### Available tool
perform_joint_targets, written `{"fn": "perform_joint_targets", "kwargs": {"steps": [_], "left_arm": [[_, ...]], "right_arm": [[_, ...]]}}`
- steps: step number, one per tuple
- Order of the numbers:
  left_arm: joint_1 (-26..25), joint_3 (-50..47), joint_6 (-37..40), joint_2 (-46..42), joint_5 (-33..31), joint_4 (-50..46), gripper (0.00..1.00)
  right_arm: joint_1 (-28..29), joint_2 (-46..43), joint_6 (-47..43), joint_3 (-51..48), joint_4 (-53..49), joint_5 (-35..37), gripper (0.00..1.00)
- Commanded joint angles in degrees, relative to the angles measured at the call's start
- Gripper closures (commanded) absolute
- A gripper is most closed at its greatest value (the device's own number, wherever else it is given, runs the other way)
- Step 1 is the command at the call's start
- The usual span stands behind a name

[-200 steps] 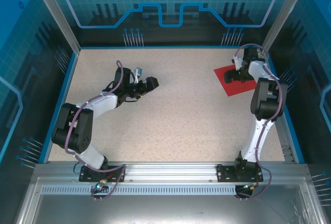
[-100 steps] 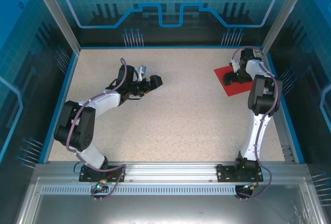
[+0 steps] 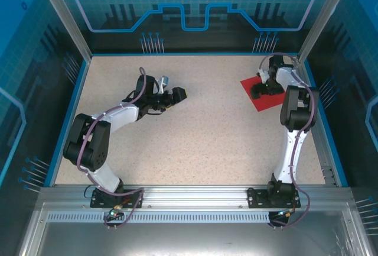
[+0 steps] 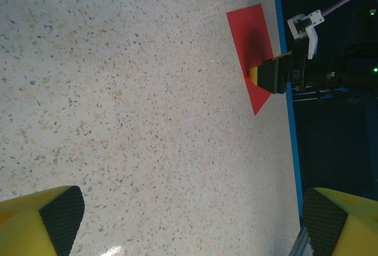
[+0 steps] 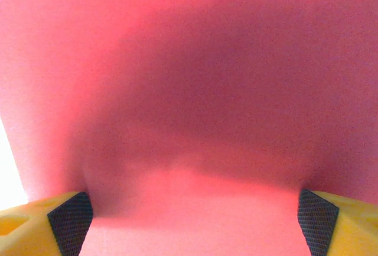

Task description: Fold a paper plane with a square sheet of paper (pick it up from the middle)

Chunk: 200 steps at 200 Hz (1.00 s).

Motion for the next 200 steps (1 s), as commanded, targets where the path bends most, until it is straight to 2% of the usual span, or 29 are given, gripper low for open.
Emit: {"fn": "perform_joint_targets", "kwargs": {"steps": [1,34,67,121,200], "left_arm": [[-0.4,0.4,0.9,0.7,2.1,-0.7,0.01],[-0.4,-0.1,1.2,0.4,2.4,-0.4,0.01],[-0.4,-0.7,1.8,0.1,2.6,-0.5,0.01],[-0.3,-1.8,2.1,-0.7,3.1,-0.2,0.01],[-0.4,-3.6,3.3,-2.4,3.3,-0.5,0.01]], "right_arm": [[1.8,-0.4,-1.8,-2.5,-5.2,1.4,0.05],[4.3,-2.6,-2.7,-5.2,-5.5,5.3,0.02],[5.8,-4.7,-2.5,-7.0,-6.0,6.2,0.01],[9.2,-6.1,1.3,-7.1,-8.0,0.3,0.08],[16.3,-5.7,9.8,-7.8,-8.8,-5.2,0.09]]}}
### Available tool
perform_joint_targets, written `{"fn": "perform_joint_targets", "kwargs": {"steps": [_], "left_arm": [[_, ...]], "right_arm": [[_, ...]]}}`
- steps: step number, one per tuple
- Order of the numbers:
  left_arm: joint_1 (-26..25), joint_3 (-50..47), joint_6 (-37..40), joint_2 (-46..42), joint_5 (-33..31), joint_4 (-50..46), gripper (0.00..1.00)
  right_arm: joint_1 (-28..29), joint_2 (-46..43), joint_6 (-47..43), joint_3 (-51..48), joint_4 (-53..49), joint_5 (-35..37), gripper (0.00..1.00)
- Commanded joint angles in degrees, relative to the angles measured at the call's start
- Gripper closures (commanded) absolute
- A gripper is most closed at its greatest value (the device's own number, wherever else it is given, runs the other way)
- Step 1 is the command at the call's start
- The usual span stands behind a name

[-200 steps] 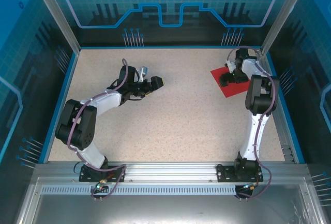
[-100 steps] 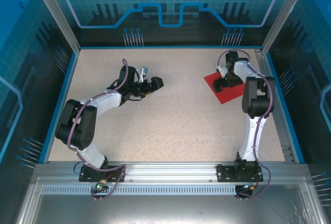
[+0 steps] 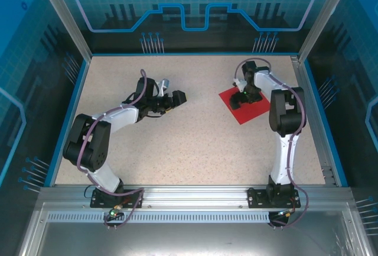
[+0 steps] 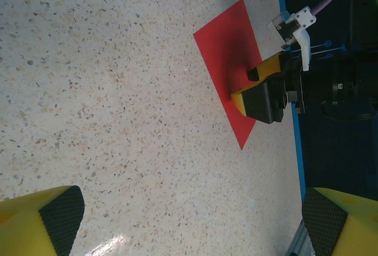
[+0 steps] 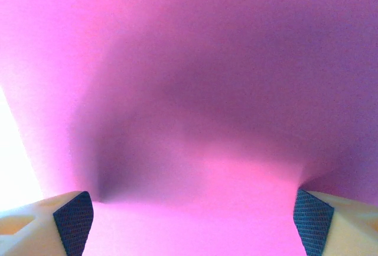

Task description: Fold a paper plane with a square sheet of paper (pick it up from the middle)

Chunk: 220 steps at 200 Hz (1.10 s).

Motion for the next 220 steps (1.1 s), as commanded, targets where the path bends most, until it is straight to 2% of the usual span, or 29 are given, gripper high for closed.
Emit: {"fn": "perform_joint_targets", "kwargs": {"steps": [1,21,36,103,161,187,220], "left_arm": [[-0.3,-1.6,1.7,-2.2,1.7,-0.6,0.01],[-0.3,-1.9,2.0,-2.6,2.0,-0.7,0.01],[-0.3,-2.2,2.4,-3.3,2.1,-0.9,0.01],[-0.1,-5.0,4.3,-7.2,2.5,-2.4,0.01],[0.3,-8.6,5.9,-13.7,2.5,-4.7,0.01],[0.3,-9.1,5.7,-14.6,2.5,-4.6,0.01],[0.3,-9.2,5.0,-14.4,2.6,-3.9,0.01]], "right_arm": [[2.7,-0.6,4.7,-1.0,-2.8,-4.2,0.10],[5.1,-1.2,5.9,-1.5,-3.3,-1.2,0.06],[6.2,-2.3,7.5,-1.7,-4.3,-0.7,0.12],[15.8,-6.6,16.4,-7.2,-2.6,3.3,0.11],[23.7,-10.2,24.6,-14.4,2.8,2.6,0.11],[23.0,-16.2,26.0,-15.1,3.5,4.7,0.11],[16.9,-18.6,26.4,-15.7,3.1,11.8,0.11]]}}
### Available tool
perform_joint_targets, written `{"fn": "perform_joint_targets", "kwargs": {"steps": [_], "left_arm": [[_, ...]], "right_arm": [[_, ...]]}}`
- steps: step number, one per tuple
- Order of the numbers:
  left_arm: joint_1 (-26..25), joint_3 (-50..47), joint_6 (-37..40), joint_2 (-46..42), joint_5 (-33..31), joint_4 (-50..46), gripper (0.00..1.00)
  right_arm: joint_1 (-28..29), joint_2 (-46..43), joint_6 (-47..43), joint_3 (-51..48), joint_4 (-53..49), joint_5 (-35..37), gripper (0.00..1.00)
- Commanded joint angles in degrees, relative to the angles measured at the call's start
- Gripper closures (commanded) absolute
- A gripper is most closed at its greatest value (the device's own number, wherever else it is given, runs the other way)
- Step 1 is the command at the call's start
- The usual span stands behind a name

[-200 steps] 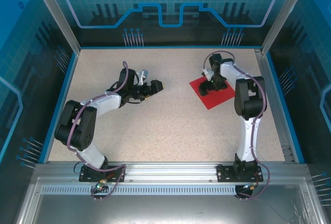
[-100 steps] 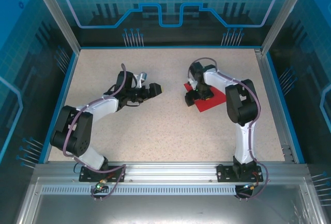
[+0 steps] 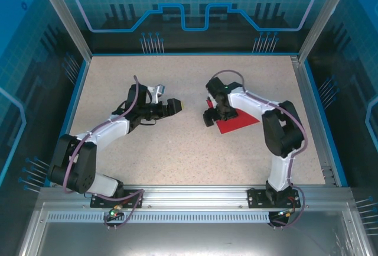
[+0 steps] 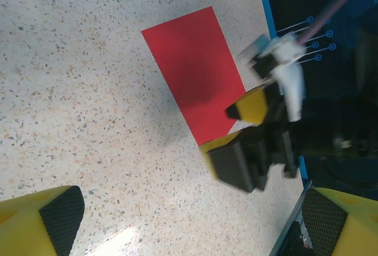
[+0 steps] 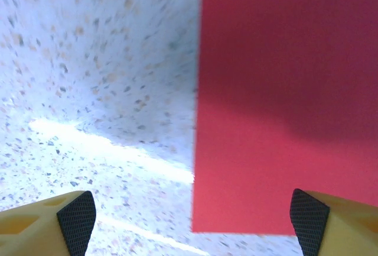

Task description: Fold a paper plane with a square sheet of paper (pick it up from the middle)

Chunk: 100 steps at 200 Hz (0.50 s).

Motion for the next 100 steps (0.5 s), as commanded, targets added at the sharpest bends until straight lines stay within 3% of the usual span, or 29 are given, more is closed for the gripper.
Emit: {"fn": "perform_joint_targets", "kwargs": {"steps": [1,45,100], "left_arm": [[0.3,-0.9,0.5,-1.2,1.5,-0.7,0.01],[0.2,-0.4,-0.9,-1.1,2.2,-0.1,0.01],[0.2,-0.2,-1.3,-0.5,2.2,-0.2,0.01]], "right_arm": [[-4.9,-1.9,1.9,-0.3,0.3,6.0,0.11],[-11.0,2.5,-1.8,1.7,2.2,4.9,0.09],[-13.3,9.3,-4.8,4.6,2.2,1.4,0.10]]}}
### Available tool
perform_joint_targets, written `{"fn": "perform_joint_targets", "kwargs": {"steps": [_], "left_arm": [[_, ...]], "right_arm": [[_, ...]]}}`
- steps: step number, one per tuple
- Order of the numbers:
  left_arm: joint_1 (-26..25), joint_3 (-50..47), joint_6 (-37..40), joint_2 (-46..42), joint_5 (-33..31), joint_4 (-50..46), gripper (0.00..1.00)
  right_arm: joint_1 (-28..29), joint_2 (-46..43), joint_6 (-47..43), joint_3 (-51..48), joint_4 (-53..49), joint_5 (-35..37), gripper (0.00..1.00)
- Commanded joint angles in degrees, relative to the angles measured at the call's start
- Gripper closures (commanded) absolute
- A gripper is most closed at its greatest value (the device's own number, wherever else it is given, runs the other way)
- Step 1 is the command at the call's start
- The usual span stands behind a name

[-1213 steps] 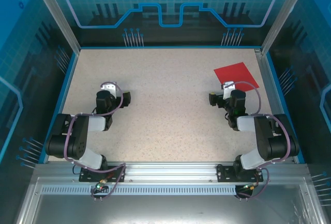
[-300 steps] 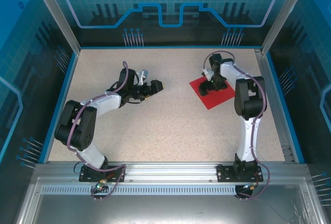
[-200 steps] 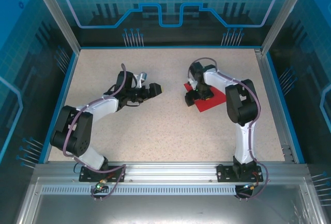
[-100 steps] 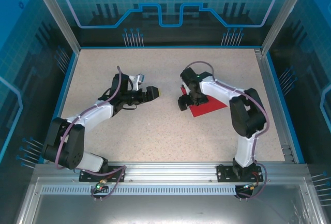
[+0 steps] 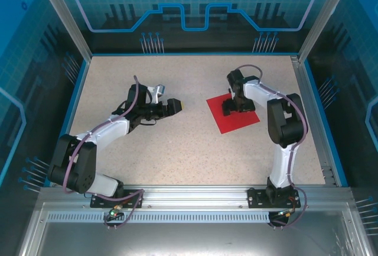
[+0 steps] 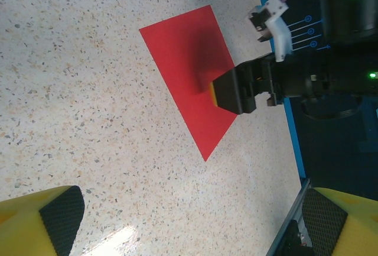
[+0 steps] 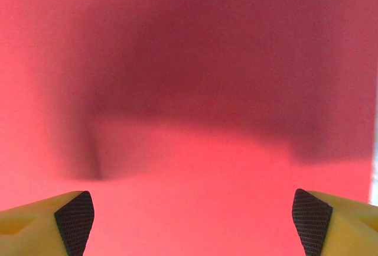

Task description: Fold a paper plane with a square sheet of paper (pick it up from the middle)

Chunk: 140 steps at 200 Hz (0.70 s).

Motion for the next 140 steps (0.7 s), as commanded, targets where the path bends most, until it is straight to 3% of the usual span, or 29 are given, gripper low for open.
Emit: {"fn": "perform_joint_targets", "kwargs": {"steps": [1,38,46,83,109,140], "left_arm": [[0.2,-0.2,-1.1,-0.5,1.8,-0.3,0.01],[0.2,-0.1,-0.7,-0.5,1.9,-0.8,0.01],[0.1,-0.2,-0.5,-0.5,2.0,-1.0,0.01],[0.2,-1.1,-0.4,-1.1,2.2,-1.0,0.01],[0.2,-1.4,1.0,-2.1,1.8,-2.5,0.01],[0.2,-1.6,1.0,-2.5,1.9,-2.6,0.01]], "right_arm": [[-0.5,2.1,-2.0,2.4,-0.4,-2.2,0.10],[0.7,3.4,-3.2,4.9,-3.1,-1.6,0.08],[1.1,3.7,-3.4,5.6,-4.2,-1.1,0.11],[1.8,5.7,-1.9,6.7,-3.9,-8.3,0.14],[3.3,8.1,-1.0,7.0,-4.4,-9.3,0.14],[5.4,8.7,-0.3,7.2,-5.9,-6.0,0.14]]}}
